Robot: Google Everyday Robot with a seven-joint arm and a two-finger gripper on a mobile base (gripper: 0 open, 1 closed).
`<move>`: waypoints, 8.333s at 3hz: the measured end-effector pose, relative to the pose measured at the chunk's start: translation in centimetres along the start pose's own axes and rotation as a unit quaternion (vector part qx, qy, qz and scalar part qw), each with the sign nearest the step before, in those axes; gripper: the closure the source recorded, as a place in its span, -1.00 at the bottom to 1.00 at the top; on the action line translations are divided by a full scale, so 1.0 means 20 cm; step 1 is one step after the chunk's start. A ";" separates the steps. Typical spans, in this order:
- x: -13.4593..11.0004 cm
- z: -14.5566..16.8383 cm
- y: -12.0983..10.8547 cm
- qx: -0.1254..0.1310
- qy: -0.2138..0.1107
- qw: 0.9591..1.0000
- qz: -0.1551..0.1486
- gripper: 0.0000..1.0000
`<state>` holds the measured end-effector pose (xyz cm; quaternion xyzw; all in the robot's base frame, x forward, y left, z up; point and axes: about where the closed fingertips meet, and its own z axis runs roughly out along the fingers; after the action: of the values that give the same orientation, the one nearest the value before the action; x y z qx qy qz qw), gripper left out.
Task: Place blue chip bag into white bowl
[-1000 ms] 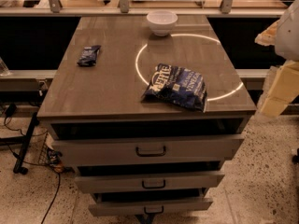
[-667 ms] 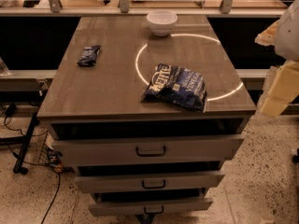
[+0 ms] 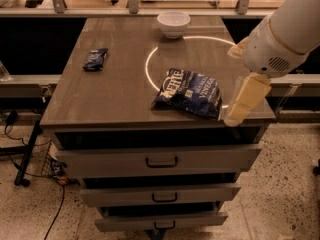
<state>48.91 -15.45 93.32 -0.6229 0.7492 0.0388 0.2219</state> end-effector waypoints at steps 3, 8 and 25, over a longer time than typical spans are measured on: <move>-0.07 0.47 -0.27 0.023 -0.062 0.998 0.022 -0.94; -0.28 -0.04 -0.39 0.084 -0.097 0.992 0.016 1.00; -0.47 0.22 -1.97 0.281 -0.210 0.916 0.194 -1.00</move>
Offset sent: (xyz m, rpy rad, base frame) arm 0.0864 0.0333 -0.0552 0.1478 -0.1058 -0.0138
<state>88.79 -14.09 101.61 -0.3553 0.7714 -0.0013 0.5280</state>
